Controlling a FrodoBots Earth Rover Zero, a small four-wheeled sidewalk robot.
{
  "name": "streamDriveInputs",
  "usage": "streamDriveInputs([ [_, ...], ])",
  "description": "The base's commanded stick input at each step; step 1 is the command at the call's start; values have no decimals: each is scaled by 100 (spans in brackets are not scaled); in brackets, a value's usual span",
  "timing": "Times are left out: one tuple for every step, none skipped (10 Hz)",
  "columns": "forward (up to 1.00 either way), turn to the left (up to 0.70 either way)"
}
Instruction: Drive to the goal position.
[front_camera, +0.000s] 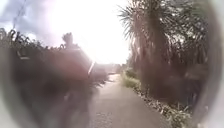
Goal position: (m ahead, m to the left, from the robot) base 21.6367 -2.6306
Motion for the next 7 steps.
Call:
streamDriveInputs([
  [50, 3],
  [50, 3],
  [50, 3],
  [50, 3],
  [50, 3],
  [50, 3],
  [50, 3],
])
